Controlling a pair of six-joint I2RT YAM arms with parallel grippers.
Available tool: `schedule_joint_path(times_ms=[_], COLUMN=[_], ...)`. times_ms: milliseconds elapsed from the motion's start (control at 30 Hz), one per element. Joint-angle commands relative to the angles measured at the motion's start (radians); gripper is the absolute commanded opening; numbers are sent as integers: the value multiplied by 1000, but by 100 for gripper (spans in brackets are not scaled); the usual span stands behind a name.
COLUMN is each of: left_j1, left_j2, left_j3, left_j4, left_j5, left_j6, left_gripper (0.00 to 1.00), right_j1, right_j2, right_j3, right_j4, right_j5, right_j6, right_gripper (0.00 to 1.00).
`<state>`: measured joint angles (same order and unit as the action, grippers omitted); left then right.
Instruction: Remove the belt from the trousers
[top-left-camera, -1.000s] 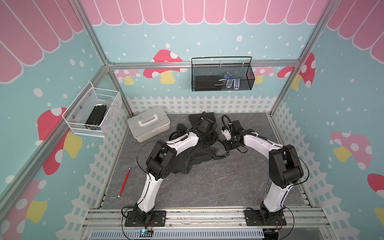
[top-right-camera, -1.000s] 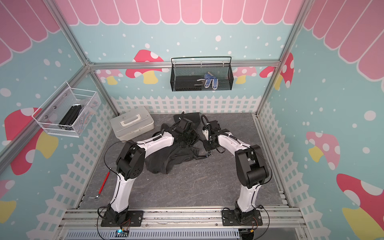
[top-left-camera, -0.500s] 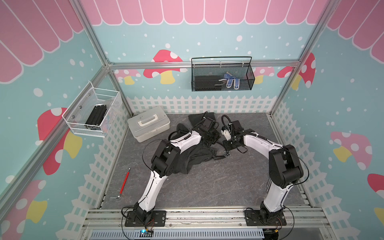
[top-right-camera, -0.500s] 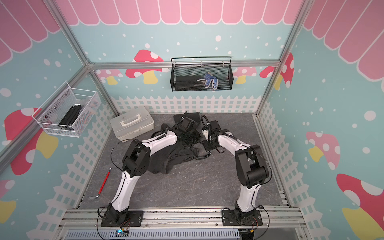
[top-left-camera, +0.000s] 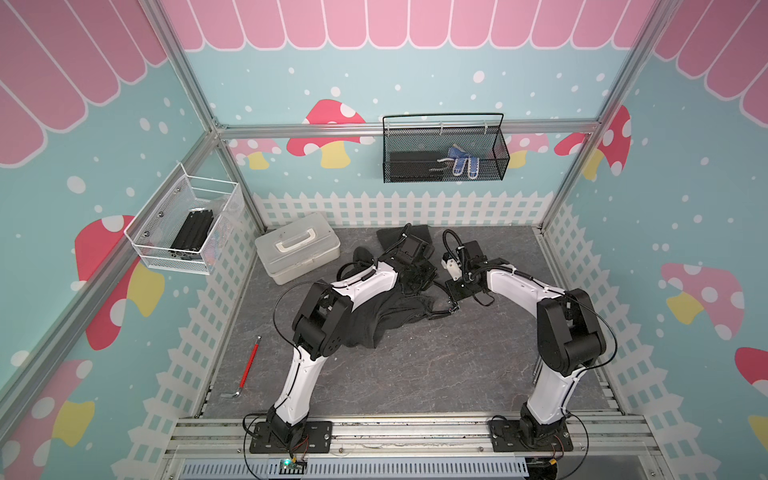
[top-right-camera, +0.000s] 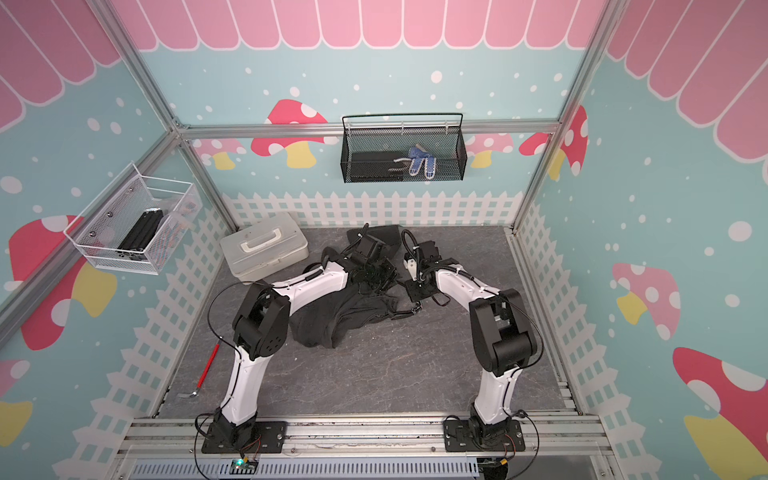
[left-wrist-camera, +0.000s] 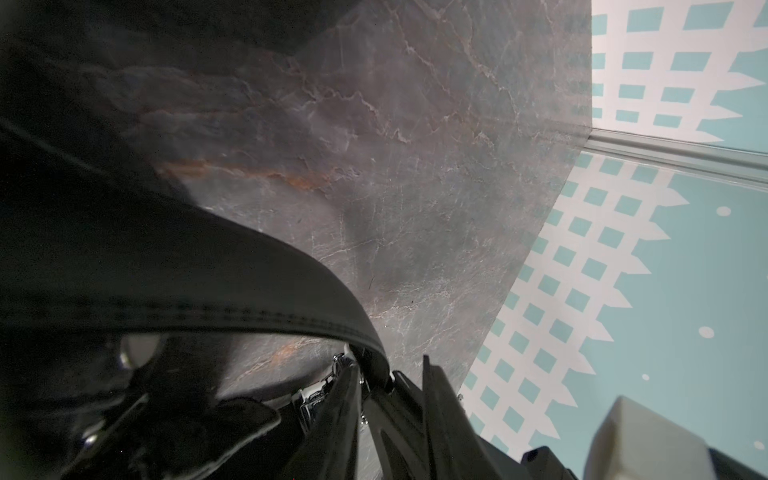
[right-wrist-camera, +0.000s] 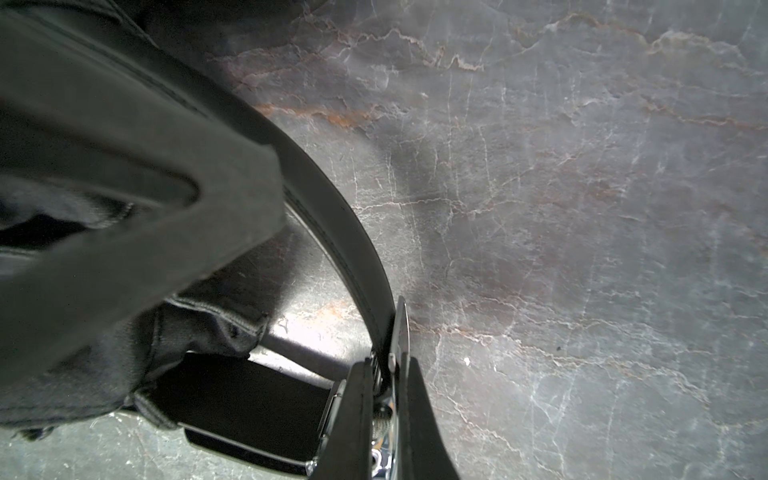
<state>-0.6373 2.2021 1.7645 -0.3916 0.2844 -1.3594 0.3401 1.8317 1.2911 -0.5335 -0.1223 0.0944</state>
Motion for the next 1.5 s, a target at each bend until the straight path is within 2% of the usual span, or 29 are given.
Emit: schedule_joint_path(times_ms=[0, 267, 500, 967, 1300, 1467], left_j1=[11, 23, 25, 25, 39, 46], left_j2=[17, 123, 162, 51, 170, 203], left_j3=[26, 118, 138, -10, 162, 167], left_j4=[-28, -56, -69, -93, -121, -121], left_j5=[14, 18, 39, 28, 37, 47], left_j6=[-23, -26, -31, -18, -16, -22], left_gripper=[29, 28, 26, 26, 26, 26], right_j1=[7, 6, 7, 7, 7, 7], right_j2=[32, 37, 44, 52, 44, 44], right_j3=[-2, 11, 32, 39, 30, 29], right_j4=[-23, -34, -42, -43, -43, -45], right_j5=[2, 3, 9, 19, 19, 23], right_j6=[-20, -19, -18, -16, -9, -7], right_gripper=[0, 0, 0, 0, 0, 0])
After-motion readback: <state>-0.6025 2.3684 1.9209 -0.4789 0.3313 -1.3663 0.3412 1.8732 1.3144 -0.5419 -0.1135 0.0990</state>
